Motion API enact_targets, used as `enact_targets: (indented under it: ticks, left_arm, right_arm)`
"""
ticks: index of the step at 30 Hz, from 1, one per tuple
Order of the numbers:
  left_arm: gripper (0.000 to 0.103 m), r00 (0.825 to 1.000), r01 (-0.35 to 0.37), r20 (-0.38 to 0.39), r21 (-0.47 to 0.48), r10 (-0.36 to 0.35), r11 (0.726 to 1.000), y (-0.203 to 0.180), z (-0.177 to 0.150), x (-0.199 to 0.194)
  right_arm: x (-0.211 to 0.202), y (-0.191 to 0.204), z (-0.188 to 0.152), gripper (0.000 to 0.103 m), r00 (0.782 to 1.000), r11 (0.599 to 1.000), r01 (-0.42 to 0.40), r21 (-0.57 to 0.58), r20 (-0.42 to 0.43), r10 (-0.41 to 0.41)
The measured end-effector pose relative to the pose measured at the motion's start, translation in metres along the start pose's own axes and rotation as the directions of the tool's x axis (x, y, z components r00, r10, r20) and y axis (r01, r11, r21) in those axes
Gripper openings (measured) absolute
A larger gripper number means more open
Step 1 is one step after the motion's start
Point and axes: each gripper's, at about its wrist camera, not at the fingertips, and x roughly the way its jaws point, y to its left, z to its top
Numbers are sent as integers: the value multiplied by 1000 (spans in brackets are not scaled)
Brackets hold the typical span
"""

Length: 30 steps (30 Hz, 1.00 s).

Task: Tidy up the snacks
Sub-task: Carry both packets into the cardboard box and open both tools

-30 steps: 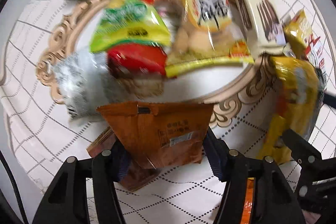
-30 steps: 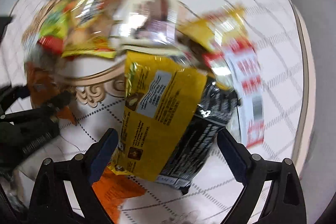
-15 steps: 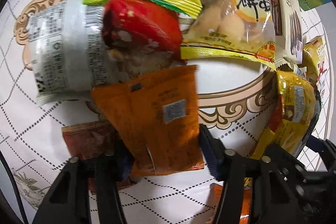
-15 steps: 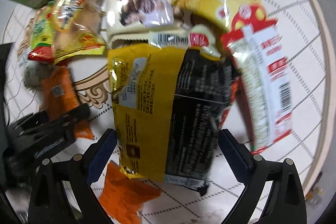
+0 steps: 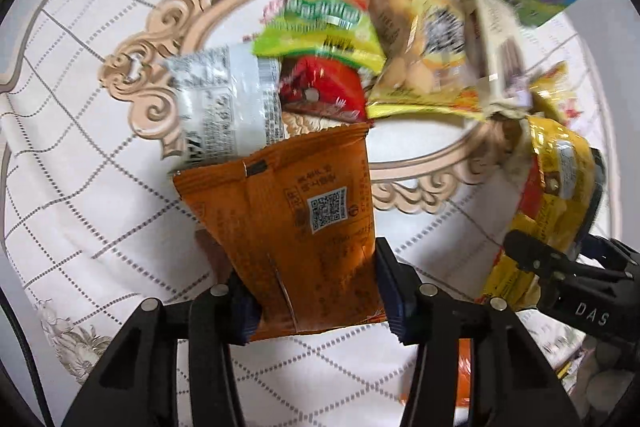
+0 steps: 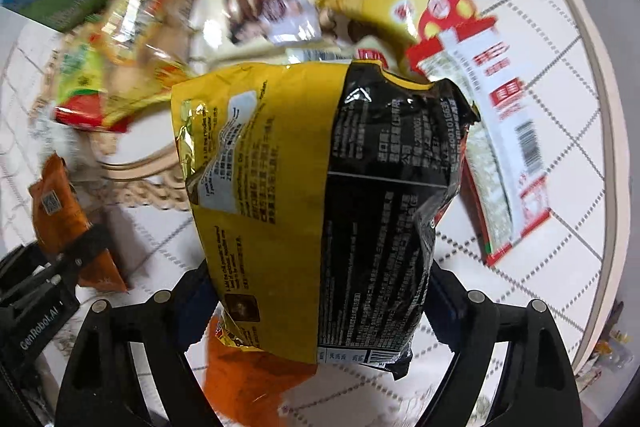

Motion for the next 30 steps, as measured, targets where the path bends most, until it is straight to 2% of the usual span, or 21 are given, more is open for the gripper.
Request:
enact_targets:
  ticks: [4,8,10,11,12,14,15,18,21,26,30]
  left_arm:
    - [46,997,48,54,25,-49,999,8,1,-46]
    - [46,987,109,113,30,-112,994,13,17,-99]
    - [46,980,132,148,38,-136,991,13,35,-132]
    - [46,977,135,158,43,-140,990,1,45,-134]
    - [46,973,141,175,48,-148,989,1,57,-150]
    - [46,969,143,197,53,-151,988,4,92,-156]
    - [46,968,137,204,52,-145,989,-6,109,-147]
    - [46,964,127,230,51,-135,991,-10,164,-160]
    - [46,966,132,217,48,-140,990,-9,209,-160]
    - [46,978,127,159,45,-133,991,-12,280,-115]
    - [46,991,111,68,49,-115,993,-16,328,-75]
  right_arm:
    - [-44,5,-10,89,995,997,-73,-11,71,73]
    - [-93,11,0,89,983,991,-126,-43,130,130]
    - [-118,15,5,89,976,988,-141,-63,161,149]
    - [-129,13,10,89,972,986,-148,-78,174,160]
    - [-140,13,19,89,968,984,-154,-94,185,169]
    - [-154,15,44,89,961,979,-169,-111,204,189]
    - [-169,18,54,89,959,978,-170,-121,209,192]
    - [-191,19,91,89,952,975,-164,-150,236,196]
    - [-217,22,125,89,946,973,-171,-157,250,207]
    - [-215,15,208,89,953,976,-154,-154,239,188]
    - [-198,17,267,89,972,977,-145,-154,161,170]
